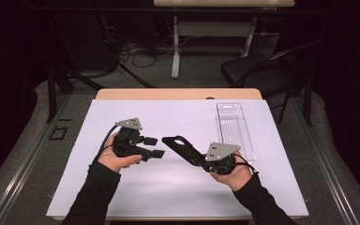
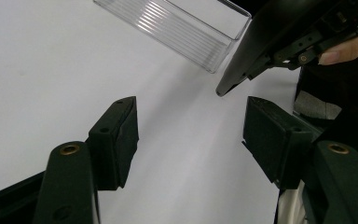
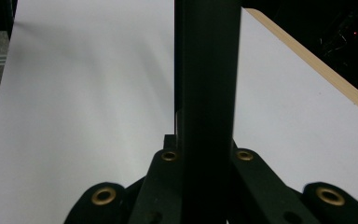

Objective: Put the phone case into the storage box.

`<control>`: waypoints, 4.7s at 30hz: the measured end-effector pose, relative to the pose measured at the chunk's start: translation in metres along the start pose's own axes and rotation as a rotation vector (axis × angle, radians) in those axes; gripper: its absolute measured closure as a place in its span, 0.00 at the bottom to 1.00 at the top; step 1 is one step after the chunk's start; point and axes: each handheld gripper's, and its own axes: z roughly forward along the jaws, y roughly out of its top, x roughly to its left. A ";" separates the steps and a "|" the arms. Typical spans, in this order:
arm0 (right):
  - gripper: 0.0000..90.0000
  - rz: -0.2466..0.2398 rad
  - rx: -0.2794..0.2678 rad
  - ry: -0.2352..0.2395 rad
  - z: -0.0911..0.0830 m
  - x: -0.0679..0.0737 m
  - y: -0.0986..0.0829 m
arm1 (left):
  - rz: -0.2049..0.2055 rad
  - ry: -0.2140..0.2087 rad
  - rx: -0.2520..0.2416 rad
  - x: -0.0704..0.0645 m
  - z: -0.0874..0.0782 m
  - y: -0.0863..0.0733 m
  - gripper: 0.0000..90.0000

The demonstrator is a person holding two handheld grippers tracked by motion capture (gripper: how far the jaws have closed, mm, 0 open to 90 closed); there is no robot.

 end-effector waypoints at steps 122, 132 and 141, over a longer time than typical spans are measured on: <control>0.98 0.176 -0.175 0.161 0.012 -0.002 -0.014 | 0.200 -0.194 -0.115 -0.018 0.025 0.028 0.87; 0.98 0.181 -0.174 0.165 0.012 -0.002 -0.014 | 0.208 -0.192 -0.106 -0.018 0.024 0.028 0.89; 0.98 0.183 -0.174 0.167 0.012 -0.001 -0.015 | 0.215 -0.186 -0.109 -0.019 0.024 0.028 0.89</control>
